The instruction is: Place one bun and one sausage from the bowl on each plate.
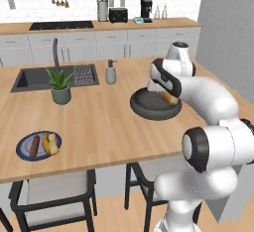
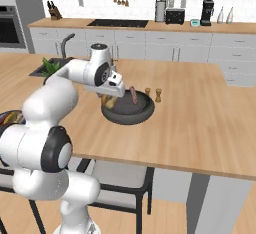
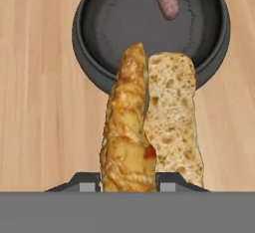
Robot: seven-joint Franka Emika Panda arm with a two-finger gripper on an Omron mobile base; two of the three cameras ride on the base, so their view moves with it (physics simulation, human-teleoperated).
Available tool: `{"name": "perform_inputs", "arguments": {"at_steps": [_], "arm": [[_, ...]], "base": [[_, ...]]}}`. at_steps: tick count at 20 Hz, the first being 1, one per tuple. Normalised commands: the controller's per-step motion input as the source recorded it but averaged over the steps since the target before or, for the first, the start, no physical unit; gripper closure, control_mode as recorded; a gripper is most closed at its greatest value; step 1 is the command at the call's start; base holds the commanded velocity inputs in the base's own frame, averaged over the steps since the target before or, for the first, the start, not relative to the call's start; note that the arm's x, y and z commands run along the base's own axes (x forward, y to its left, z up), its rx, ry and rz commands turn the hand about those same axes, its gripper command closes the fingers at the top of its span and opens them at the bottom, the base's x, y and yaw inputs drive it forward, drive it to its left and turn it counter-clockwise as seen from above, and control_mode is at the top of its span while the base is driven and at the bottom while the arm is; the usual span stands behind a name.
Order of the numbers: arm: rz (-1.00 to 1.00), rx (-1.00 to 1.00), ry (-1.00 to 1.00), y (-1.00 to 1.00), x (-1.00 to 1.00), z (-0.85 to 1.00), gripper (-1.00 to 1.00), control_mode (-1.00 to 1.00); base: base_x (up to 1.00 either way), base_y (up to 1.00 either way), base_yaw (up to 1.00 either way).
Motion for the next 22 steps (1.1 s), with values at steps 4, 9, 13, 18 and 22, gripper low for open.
{"name": "perform_inputs", "arguments": {"at_steps": [4,9,13,18,22], "arm": [[-0.02,0.0,0.0,0.0,-0.68,0.46,1.0,-1.0],[0.02,0.0,0.0,0.03,-0.69,0.27,1.0,-1.0],[0.0,0.0,0.0,0.09,-0.63,0.35,1.0,-1.0],[0.01,0.0,0.0,0.0,-0.51,0.3,1.0,-1.0],[0.05,-0.05,0.0,0.11,-0.71,0.02,1.0,-1.0]], "base": [[0.0,0.0,0.0],[0.0,0.0,0.0],[0.0,0.0,0.0],[0.0,0.0,0.0],[0.0,0.0,0.0]]}}
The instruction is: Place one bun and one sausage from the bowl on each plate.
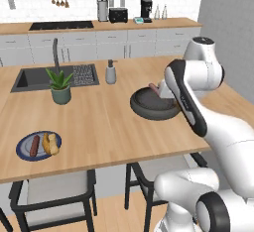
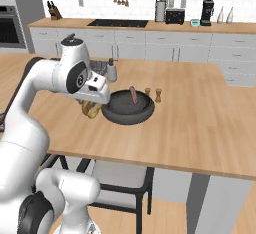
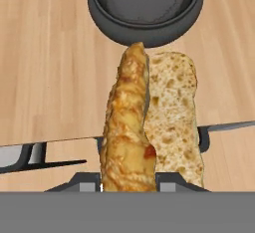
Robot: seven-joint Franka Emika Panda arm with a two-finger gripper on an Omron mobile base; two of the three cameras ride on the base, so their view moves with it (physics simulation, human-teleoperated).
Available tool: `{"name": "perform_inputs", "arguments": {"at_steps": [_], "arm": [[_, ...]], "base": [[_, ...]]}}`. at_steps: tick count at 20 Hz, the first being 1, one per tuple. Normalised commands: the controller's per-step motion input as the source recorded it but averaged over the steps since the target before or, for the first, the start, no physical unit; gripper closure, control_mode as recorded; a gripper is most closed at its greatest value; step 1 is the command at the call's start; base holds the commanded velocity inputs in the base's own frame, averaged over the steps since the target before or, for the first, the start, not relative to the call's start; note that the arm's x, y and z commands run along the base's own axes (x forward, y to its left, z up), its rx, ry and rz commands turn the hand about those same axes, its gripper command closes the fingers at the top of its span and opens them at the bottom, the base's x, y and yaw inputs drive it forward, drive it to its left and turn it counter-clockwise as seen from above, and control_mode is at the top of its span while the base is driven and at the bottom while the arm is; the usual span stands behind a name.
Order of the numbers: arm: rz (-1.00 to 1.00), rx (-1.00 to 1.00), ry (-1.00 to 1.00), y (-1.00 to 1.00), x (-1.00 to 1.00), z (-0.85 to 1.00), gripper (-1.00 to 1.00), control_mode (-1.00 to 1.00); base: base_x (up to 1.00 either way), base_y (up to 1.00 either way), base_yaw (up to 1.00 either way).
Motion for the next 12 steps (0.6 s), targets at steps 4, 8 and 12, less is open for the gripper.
{"name": "perform_inputs", "arguments": {"at_steps": [4,8,12], "arm": [[0.01,-0.01,0.0,0.11,-0.32,0.17,1.0,-1.0],[0.01,0.0,0.0,0.0,-0.03,0.12,1.0,1.0],[0.0,0.0,0.0,0.0,0.0,0.0,1.0,1.0]], "base": [[0.0,0.0,0.0],[-0.08,0.0,0.01],[-0.32,0.0,0.01]]}}
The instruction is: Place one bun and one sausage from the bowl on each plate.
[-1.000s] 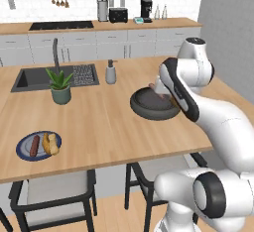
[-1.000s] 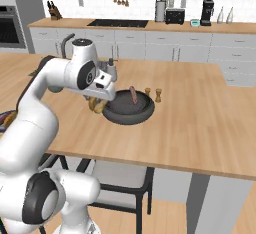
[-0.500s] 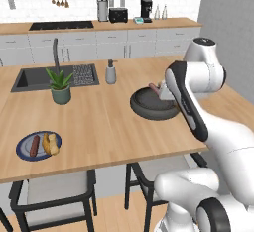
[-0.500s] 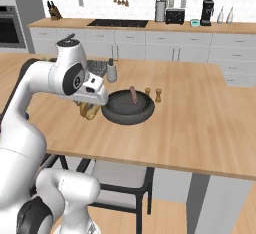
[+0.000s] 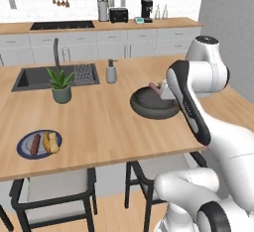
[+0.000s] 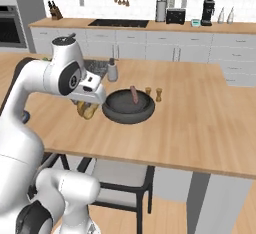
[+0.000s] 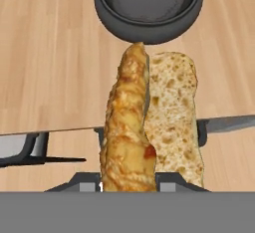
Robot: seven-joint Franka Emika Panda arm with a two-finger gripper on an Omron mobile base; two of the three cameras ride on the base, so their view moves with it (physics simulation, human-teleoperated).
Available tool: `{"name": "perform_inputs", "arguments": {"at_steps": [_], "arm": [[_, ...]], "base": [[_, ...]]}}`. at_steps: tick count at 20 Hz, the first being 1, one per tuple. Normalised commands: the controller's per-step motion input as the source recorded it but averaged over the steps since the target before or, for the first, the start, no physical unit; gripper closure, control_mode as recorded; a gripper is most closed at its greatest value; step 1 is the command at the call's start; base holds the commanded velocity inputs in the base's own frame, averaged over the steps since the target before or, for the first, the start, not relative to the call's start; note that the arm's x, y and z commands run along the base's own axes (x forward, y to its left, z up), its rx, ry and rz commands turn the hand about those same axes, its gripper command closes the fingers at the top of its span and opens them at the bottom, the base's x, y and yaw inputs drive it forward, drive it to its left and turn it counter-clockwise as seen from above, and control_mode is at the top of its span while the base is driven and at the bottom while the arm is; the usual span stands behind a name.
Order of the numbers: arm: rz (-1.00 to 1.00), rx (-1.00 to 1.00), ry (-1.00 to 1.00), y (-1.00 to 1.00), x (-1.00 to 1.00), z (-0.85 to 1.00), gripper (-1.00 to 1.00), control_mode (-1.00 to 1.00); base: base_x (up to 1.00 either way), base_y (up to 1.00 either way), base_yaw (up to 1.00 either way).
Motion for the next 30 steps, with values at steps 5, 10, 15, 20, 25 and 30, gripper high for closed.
{"name": "perform_inputs", "arguments": {"at_steps": [5,10,15,20,25,30], "arm": [[0.0,0.0,0.0,0.0,0.0,0.0,1.0,1.0],[0.0,0.0,0.0,0.0,0.0,0.0,1.0,1.0],[0.0,0.0,0.0,0.0,0.0,0.0,1.0,1.0],[0.0,0.0,0.0,0.0,0.0,0.0,1.0,1.0],[0.0,0.0,0.0,0.0,0.0,0.0,1.0,1.0],[0.0,0.0,0.0,0.0,0.0,0.0,1.0,1.0]], "base": [[-0.92,0.56,0.0],[-0.25,1.0,0.0],[0.0,1.0,0.0],[0.09,1.0,0.0],[0.4,1.0,0.0],[0.4,1.0,0.0]]}}
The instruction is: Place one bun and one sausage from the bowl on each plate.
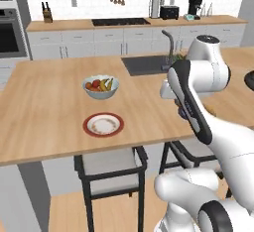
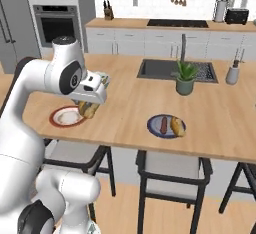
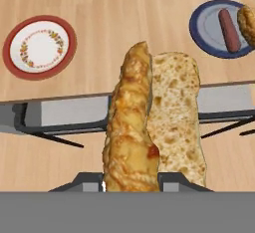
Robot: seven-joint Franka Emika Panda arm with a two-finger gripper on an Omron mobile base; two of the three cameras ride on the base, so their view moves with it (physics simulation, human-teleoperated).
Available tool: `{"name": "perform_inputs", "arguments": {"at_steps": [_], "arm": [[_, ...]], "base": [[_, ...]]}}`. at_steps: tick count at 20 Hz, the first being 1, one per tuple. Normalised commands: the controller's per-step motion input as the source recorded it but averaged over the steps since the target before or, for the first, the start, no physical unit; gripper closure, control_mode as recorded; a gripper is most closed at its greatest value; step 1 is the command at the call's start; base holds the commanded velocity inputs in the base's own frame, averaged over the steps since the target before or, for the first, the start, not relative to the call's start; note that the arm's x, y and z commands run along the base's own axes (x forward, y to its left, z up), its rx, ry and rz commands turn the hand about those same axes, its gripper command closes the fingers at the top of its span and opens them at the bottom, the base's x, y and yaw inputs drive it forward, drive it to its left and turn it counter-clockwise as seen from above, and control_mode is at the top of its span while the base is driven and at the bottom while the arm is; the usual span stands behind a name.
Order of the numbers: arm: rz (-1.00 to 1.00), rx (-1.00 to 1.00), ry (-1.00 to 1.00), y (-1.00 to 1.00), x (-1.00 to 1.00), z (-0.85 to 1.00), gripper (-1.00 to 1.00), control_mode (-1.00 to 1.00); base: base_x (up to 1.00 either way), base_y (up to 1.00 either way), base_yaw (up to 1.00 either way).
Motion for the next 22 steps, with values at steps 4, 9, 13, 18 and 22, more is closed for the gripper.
{"name": "perform_inputs", "arguments": {"at_steps": [4,9,13,18,22], "arm": [[0.0,0.0,0.0,0.0,0.0,0.0,1.0,1.0],[0.0,0.0,0.0,0.0,0.0,0.0,1.0,1.0],[0.0,0.0,0.0,0.0,0.0,0.0,1.0,1.0],[0.0,0.0,0.0,0.0,0.0,0.0,1.0,1.0],[0.0,0.0,0.0,0.0,0.08,-0.02,1.0,-1.0]], "base": [[0.0,1.0,0.0],[0.01,0.8,0.0],[0.28,-0.05,0.0],[0.51,-0.13,0.0],[0.33,-0.08,0.0]]}}
